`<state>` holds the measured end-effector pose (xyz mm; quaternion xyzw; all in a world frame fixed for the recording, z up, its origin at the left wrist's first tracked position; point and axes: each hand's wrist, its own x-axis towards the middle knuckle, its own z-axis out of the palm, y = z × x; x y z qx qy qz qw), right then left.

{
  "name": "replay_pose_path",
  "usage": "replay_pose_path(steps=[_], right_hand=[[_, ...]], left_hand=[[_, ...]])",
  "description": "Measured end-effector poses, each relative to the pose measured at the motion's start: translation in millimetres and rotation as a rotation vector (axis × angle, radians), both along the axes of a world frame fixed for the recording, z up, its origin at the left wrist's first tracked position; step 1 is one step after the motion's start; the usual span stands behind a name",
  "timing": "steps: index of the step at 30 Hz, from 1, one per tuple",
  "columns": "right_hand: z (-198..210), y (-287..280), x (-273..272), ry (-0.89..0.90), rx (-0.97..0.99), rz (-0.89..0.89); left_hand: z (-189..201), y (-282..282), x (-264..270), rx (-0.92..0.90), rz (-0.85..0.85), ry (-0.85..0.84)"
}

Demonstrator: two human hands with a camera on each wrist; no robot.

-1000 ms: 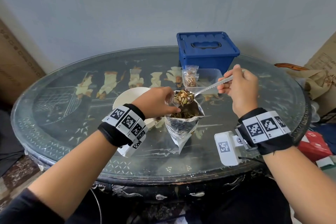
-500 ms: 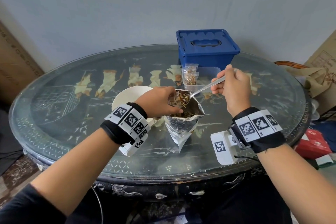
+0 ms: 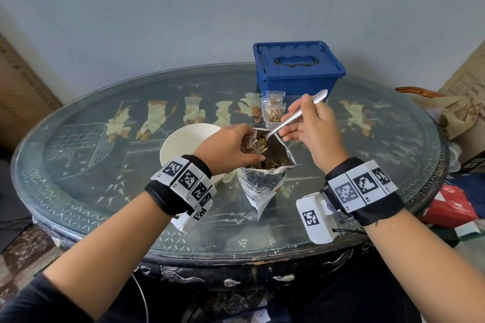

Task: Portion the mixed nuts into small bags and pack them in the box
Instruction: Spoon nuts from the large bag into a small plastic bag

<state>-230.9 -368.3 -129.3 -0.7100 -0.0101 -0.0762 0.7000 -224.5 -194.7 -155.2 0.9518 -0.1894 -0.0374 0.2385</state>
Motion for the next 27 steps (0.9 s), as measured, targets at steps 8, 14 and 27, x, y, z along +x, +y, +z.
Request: replay_pose_path(steps=[8, 14, 27], right_hand=[[12.2, 10.3, -0.8, -0.255, -0.288, -0.007], [20.3, 13.5, 0.2, -0.429, -0.445, 0.015], [24.9, 6.9, -3.2, -0.535, -0.425, 0.017]], left_hand=[[-5.0, 1.0, -4.1, -0.151, 0.075, -0.025], [-6.7, 2.3, -4.4, -0.212, 0.109, -0.029], [-17.3, 9.8, -10.4, -0.424, 0.143, -0.03]])
